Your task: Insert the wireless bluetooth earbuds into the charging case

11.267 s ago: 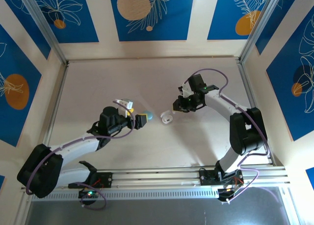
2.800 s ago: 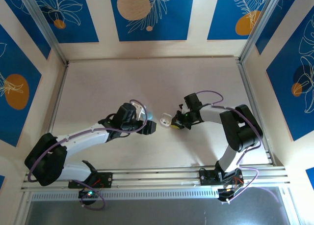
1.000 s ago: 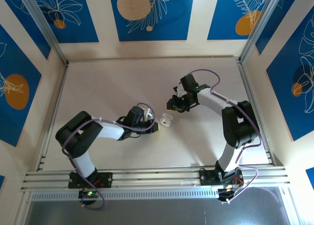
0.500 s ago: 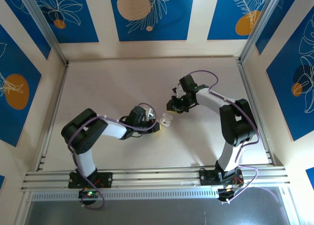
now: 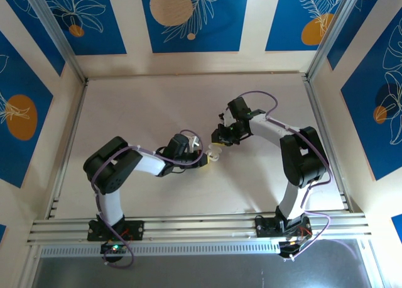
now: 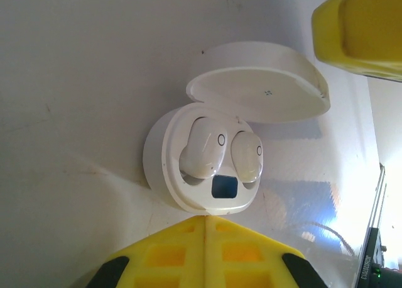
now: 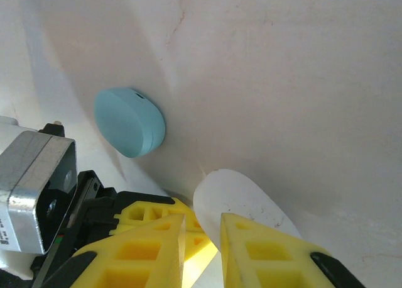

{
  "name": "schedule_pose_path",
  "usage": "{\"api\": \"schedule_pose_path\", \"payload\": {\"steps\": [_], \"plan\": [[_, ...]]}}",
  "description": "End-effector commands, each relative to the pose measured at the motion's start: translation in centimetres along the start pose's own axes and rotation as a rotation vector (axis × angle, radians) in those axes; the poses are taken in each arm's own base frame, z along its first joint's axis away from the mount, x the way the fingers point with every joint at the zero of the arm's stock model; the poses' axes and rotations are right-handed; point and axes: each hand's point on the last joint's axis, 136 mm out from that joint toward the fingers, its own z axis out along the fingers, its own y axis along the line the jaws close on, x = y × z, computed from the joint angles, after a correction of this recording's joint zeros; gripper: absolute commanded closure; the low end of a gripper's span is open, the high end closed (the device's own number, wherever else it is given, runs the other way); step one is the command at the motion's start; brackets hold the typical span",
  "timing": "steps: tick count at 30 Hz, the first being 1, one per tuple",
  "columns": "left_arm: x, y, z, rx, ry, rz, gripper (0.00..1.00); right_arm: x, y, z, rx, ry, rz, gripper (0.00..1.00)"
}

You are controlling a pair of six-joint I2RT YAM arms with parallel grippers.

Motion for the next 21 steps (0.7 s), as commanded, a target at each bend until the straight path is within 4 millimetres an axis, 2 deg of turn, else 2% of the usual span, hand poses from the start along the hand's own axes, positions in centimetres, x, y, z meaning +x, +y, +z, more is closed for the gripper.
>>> {"api": "schedule_pose_path", "payload": {"steps": [1, 21], "plan": [[0.1, -0.8, 0.5, 0.028, 0.012, 0.011, 1.00, 1.1, 0.5, 0.2, -0.022, 0.033, 0.012, 0.78], [0.3, -0.8, 0.5, 0.028, 0.015, 0.016, 1.00, 2.3, 0.6, 0.1, -0.017, 0.042, 0.014, 0.78]]}}
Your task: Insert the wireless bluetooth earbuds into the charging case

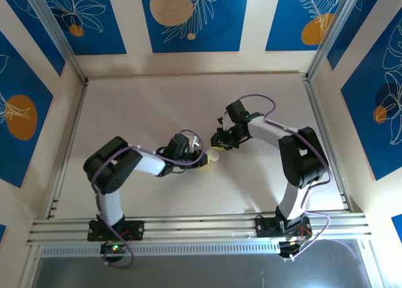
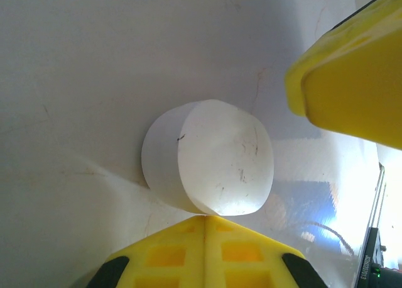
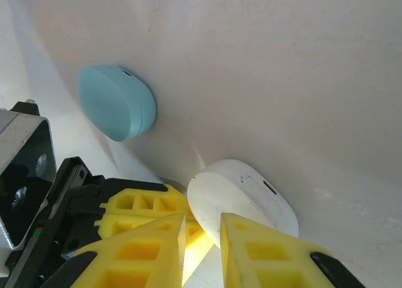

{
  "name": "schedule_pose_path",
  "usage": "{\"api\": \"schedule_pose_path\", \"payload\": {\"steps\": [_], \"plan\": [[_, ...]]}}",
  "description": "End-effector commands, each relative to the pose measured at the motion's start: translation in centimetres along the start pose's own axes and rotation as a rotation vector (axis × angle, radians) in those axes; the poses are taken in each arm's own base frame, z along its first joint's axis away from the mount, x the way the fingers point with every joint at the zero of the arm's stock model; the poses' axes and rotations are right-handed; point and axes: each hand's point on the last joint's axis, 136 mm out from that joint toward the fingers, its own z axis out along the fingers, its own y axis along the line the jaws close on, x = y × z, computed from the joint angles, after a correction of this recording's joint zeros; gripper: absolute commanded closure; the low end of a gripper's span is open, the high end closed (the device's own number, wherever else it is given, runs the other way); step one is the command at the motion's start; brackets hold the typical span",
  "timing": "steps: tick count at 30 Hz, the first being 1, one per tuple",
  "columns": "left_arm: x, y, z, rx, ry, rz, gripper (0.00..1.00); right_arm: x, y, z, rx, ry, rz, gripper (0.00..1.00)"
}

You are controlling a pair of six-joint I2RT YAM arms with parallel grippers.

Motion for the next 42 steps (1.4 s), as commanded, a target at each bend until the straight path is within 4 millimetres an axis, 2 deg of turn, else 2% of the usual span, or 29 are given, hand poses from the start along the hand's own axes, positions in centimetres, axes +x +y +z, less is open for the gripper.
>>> {"api": "schedule_pose_path", "payload": {"steps": [1, 6, 10, 13, 16, 17, 21, 24, 28, 33, 39, 42], "plan": [[0.1, -0.6, 0.4, 0.024, 0.009, 0.012, 1.00, 0.8, 0.8, -0.6, -0.027, 0.007, 0.001, 0.78], [-0.2, -0.7, -0.6, 0.008, -0.020, 0.025, 1.00, 0.9, 1.1, -1.1, -0.022, -0.011, 0.004, 0.77], [-0.4, -0.7, -2.1, -0.026, -0.051, 0.045, 1.00, 1.2, 1.1, -1.6, 0.006, -0.028, 0.015, 0.66], [-0.4, -0.7, -3.3, -0.044, -0.069, 0.056, 1.00, 1.6, 1.0, -1.9, 0.039, -0.035, 0.026, 0.52], [-0.3, -0.5, -4.8, -0.069, -0.083, 0.064, 0.97, 2.0, 0.8, -1.9, 0.082, -0.041, 0.042, 0.42], [-0.3, -0.4, -5.3, -0.080, -0.089, 0.068, 0.95, 2.1, 0.6, -1.8, 0.101, -0.045, 0.050, 0.35], [-0.3, 0.3, -7.7, -0.136, -0.113, 0.079, 0.83, 2.5, 0.0, -1.6, 0.180, -0.066, 0.075, 0.12], [-0.5, 1.1, -9.8, -0.196, -0.137, 0.093, 0.76, 2.7, -0.3, -1.3, 0.245, -0.060, 0.106, 0.01], [-1.1, 2.4, -12.8, -0.273, -0.185, 0.095, 0.68, 2.9, -0.8, -0.5, 0.342, -0.060, 0.161, 0.01], [-2.1, 3.2, -15.8, -0.327, -0.230, 0.101, 0.52, 3.0, -0.9, 0.5, 0.411, -0.072, 0.207, 0.01], [-2.8, 3.8, -16.8, -0.331, -0.246, 0.091, 0.47, 2.7, -1.6, 1.3, 0.488, -0.077, 0.255, 0.00], [-3.1, 4.1, -16.6, -0.326, -0.248, 0.082, 0.46, 2.3, -1.9, 1.5, 0.504, -0.085, 0.266, 0.04]]}}
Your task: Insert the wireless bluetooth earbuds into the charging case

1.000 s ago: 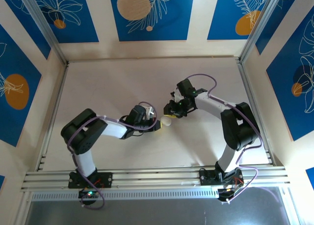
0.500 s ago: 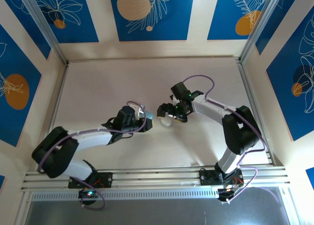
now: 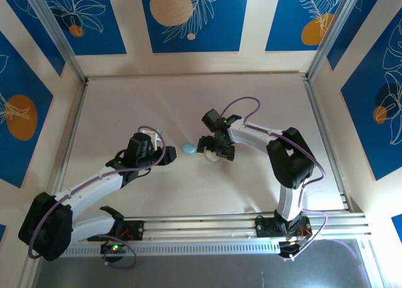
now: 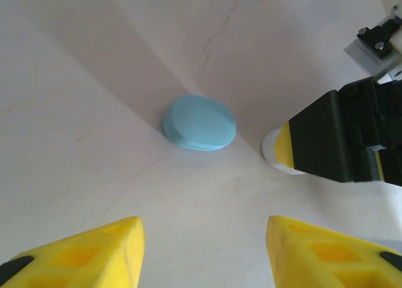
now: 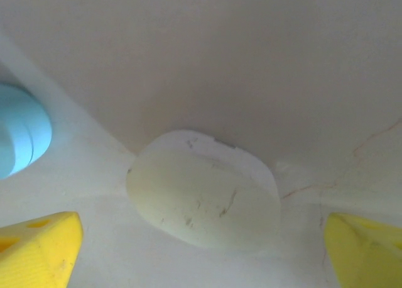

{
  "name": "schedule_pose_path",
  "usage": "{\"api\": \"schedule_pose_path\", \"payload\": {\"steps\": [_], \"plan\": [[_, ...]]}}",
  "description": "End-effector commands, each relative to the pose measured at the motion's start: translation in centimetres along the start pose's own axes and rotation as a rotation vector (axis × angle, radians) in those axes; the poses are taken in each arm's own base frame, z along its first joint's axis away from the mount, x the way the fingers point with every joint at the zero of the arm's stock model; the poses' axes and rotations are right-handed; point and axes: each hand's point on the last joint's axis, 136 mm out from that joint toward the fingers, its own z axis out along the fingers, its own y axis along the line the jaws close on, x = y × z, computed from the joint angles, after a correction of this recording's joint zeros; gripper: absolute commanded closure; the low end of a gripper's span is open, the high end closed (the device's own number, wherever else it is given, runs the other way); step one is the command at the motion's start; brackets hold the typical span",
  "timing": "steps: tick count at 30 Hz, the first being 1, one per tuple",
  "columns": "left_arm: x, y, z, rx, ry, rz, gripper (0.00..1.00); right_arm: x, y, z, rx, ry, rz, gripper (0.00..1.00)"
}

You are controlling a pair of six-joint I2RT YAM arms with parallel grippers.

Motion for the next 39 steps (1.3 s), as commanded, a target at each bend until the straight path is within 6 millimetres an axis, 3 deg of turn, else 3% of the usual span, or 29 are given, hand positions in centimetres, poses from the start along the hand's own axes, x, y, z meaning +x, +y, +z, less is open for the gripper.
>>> {"api": "schedule_pose_path", "payload": {"steps": [1, 14, 23, 30, 39], "plan": [[0.6, 1.0, 0.3, -0.014, 0.030, 0.003, 0.46, -0.3, -0.7, 0.1, 0.064, -0.013, 0.046, 0.06], [0.3, 1.8, 0.5, -0.007, 0.034, -0.027, 0.45, -0.8, 0.2, 1.4, 0.105, 0.007, 0.023, 0.25], [-1.8, 1.8, -2.3, -0.031, -0.075, -0.004, 0.44, -0.8, 1.2, 1.5, 0.101, 0.012, -0.031, 0.41], [-3.9, 1.1, -4.8, -0.059, -0.152, 0.045, 0.41, -1.4, 2.1, 1.6, 0.102, 0.004, -0.131, 0.43], [-4.3, 0.7, -4.6, -0.035, -0.156, 0.037, 0.40, -1.5, 2.3, 2.4, 0.127, 0.026, -0.237, 0.41]]}}
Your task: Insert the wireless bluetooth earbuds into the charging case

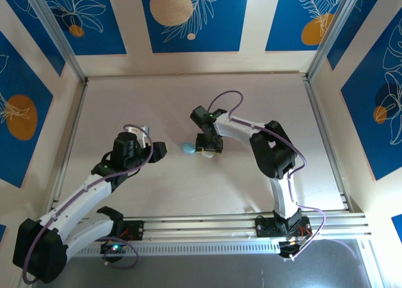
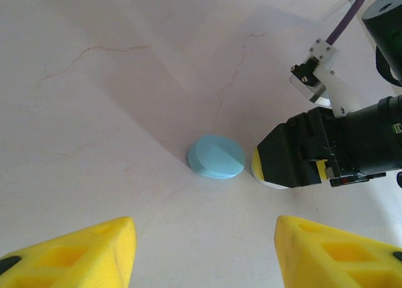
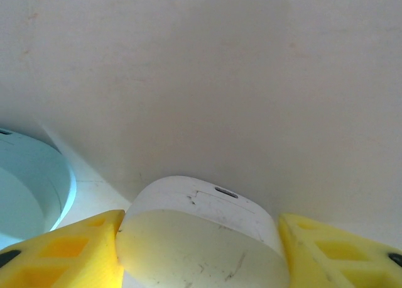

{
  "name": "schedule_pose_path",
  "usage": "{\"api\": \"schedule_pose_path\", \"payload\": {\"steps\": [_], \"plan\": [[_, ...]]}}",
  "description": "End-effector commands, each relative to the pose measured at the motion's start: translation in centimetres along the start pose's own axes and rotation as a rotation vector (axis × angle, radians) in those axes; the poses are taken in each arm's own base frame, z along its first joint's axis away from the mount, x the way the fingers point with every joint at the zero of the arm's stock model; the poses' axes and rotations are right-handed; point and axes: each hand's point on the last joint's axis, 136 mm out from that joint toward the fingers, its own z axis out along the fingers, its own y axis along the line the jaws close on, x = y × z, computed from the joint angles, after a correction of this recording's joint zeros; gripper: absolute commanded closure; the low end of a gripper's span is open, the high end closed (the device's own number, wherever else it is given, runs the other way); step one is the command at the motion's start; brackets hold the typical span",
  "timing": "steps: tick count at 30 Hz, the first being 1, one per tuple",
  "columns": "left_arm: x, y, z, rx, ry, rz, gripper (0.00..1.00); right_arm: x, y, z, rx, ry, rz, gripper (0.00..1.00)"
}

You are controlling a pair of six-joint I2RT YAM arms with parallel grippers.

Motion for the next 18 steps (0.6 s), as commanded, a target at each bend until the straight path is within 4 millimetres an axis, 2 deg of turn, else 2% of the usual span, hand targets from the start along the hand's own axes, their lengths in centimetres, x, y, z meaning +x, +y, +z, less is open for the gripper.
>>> {"api": "schedule_pose_path", "payload": {"steps": [1, 5, 10, 12, 15, 18], "plan": [[-1.2, -0.2, -0.2, -0.003, -0.024, 0.006, 0.39, 0.4, -0.2, 0.4, 0.037, 0.020, -0.063, 0.39], [-1.7, -0.5, -0.6, 0.002, -0.034, 0.014, 0.33, 0.7, -0.2, -0.5, 0.030, 0.005, -0.082, 0.32], [-2.8, -1.3, -1.7, 0.011, -0.059, 0.022, 0.25, 0.9, -0.1, -2.8, 0.010, -0.047, -0.103, 0.25], [-3.3, -1.6, -2.5, 0.014, -0.071, 0.025, 0.19, 1.0, -0.2, -4.2, -0.006, -0.080, -0.108, 0.22], [-4.3, -2.5, -4.2, 0.023, -0.100, 0.037, 0.00, 1.3, -0.1, -6.4, -0.039, -0.143, -0.127, 0.18], [-5.7, -3.4, -6.5, 0.021, -0.137, 0.061, 0.00, 1.7, 0.3, -9.1, -0.066, -0.228, -0.182, 0.14]]}}
